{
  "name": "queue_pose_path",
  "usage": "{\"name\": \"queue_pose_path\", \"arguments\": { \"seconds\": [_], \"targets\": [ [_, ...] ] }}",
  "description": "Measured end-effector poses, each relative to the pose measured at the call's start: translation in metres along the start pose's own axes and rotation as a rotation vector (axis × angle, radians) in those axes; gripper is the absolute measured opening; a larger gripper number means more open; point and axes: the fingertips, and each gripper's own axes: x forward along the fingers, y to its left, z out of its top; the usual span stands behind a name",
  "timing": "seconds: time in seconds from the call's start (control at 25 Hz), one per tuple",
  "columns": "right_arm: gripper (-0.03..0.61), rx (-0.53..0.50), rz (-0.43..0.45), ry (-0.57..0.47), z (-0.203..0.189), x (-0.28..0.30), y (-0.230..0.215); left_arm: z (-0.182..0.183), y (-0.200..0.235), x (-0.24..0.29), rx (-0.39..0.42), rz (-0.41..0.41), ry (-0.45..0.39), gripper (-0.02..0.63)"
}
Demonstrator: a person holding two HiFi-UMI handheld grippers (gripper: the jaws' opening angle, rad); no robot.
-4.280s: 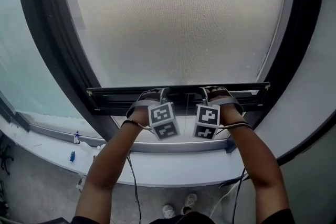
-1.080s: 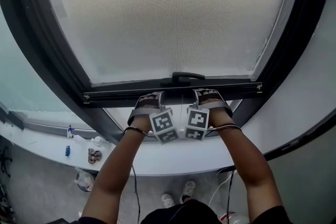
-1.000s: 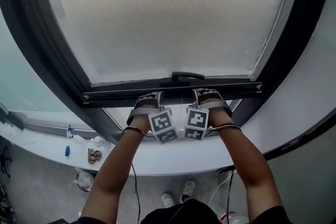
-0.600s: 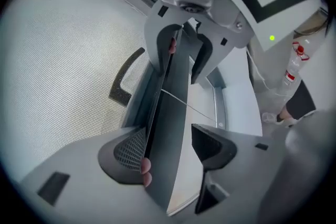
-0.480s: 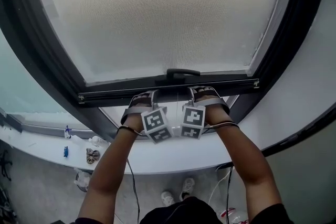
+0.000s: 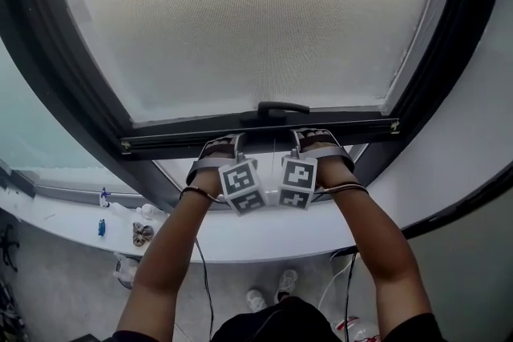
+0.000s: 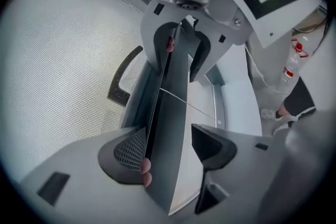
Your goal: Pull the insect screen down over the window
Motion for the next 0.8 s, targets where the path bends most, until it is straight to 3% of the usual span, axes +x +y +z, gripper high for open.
{"name": "queue_pose_path", "arguments": {
  "seconds": [0.28,0.44,0.8],
  "targets": [
    [0.244,-0.012,-0.005,0.006,-0.0006,-0.0007,0.0034,-0.0052,-0.0042,-0.0014,0.055,0.004,0.050,0.275],
    [0.244,-0.014,0.010,0.001,0.0001,-0.0025,0.0034,-0.0043,-0.0064,-0.0039,0.020,-0.043,0.041,0.275],
    [0.244,-0.019,0.060,0.015,-0.0005,-0.0016,0.0011,-0.0007,-0.0018,-0.0004,0.002,-0.056,0.021,0.275]
  ]
}}
